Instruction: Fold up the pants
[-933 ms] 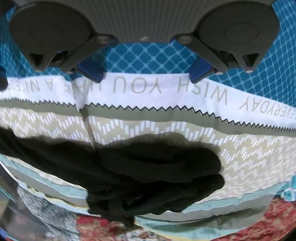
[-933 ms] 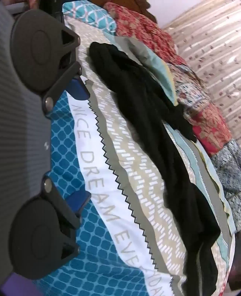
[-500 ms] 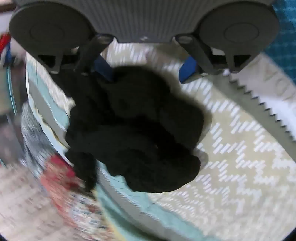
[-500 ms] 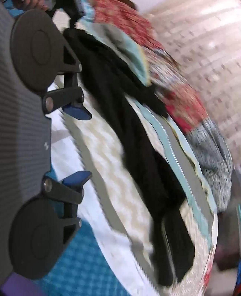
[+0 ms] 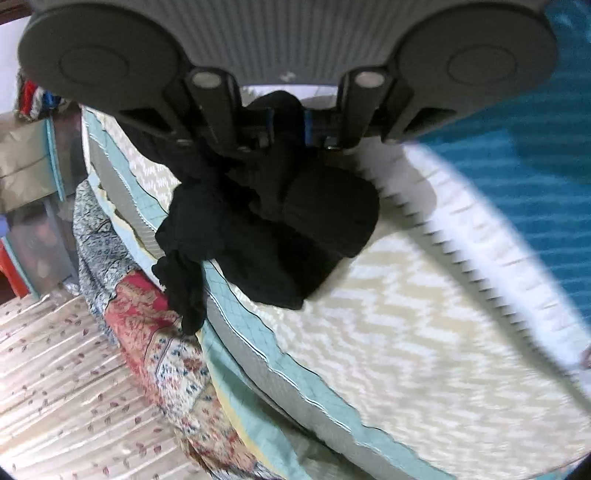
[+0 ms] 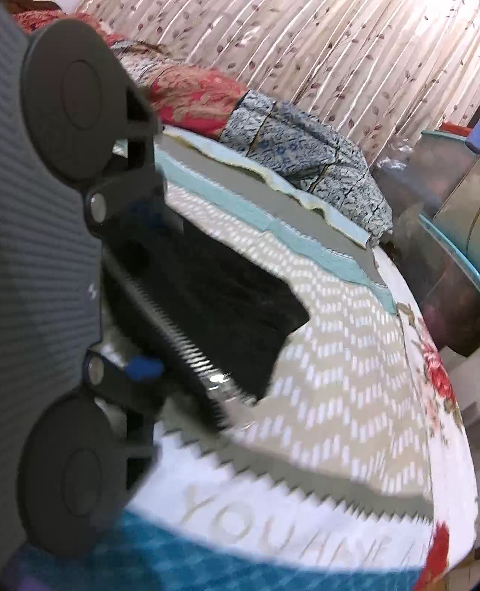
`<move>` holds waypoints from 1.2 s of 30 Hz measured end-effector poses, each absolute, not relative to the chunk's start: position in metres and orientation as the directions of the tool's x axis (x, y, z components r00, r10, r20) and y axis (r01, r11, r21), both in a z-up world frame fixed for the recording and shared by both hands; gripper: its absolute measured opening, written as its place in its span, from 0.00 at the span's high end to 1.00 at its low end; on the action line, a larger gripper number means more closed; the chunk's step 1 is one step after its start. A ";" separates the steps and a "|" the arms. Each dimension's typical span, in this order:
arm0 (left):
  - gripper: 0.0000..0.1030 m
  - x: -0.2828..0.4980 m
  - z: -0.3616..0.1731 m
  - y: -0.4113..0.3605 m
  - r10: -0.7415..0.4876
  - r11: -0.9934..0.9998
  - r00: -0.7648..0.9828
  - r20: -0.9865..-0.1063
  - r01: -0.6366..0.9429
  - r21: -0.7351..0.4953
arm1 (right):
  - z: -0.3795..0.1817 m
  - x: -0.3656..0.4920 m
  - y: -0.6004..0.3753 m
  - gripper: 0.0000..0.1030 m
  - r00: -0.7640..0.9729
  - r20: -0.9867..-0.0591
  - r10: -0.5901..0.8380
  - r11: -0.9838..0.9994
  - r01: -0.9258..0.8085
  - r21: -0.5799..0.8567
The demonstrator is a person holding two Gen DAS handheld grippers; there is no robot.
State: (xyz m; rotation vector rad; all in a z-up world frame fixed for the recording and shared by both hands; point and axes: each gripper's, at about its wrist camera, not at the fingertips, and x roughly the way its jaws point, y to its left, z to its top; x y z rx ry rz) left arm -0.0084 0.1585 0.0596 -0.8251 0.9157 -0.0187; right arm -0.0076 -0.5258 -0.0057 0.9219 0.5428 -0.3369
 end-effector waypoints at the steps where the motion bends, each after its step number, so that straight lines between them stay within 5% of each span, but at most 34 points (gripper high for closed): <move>1: 0.89 -0.017 0.062 0.165 -0.347 0.689 0.634 -0.691 -0.327 -0.647 | 0.001 -0.013 -0.523 0.92 0.825 -0.563 -0.057 0.558 0.494 0.667; 7: 0.89 -0.048 0.062 0.179 -0.340 0.687 0.644 -0.685 -0.327 -0.648 | 0.082 -0.071 -0.542 0.93 0.932 -0.341 -0.126 0.609 0.344 0.714; 12: 0.89 -0.073 0.077 0.196 -0.303 0.708 0.694 -0.654 -0.296 -0.641 | 0.154 -0.077 -0.540 0.93 0.955 -0.261 -0.141 0.722 0.279 0.634; 17: 0.89 -0.078 0.074 0.208 -0.255 0.693 0.683 -0.684 -0.364 -0.623 | 0.155 0.022 -0.533 0.84 0.896 -0.438 -0.076 0.827 0.302 0.474; 19: 0.89 -0.081 0.068 0.210 -0.265 0.681 0.676 -0.687 -0.373 -0.630 | 0.132 0.046 -0.530 0.64 0.841 -0.530 -0.111 0.846 0.360 0.394; 29: 0.89 -0.074 0.058 0.207 -0.272 0.693 0.642 -0.717 -0.387 -0.609 | 0.046 -0.046 -0.525 0.58 0.810 -0.577 -0.107 0.742 0.451 0.496; 36: 0.89 -0.078 0.066 0.201 -0.254 0.700 0.642 -0.724 -0.394 -0.595 | 0.010 0.002 -0.533 0.56 0.786 -0.614 -0.075 0.694 0.483 0.534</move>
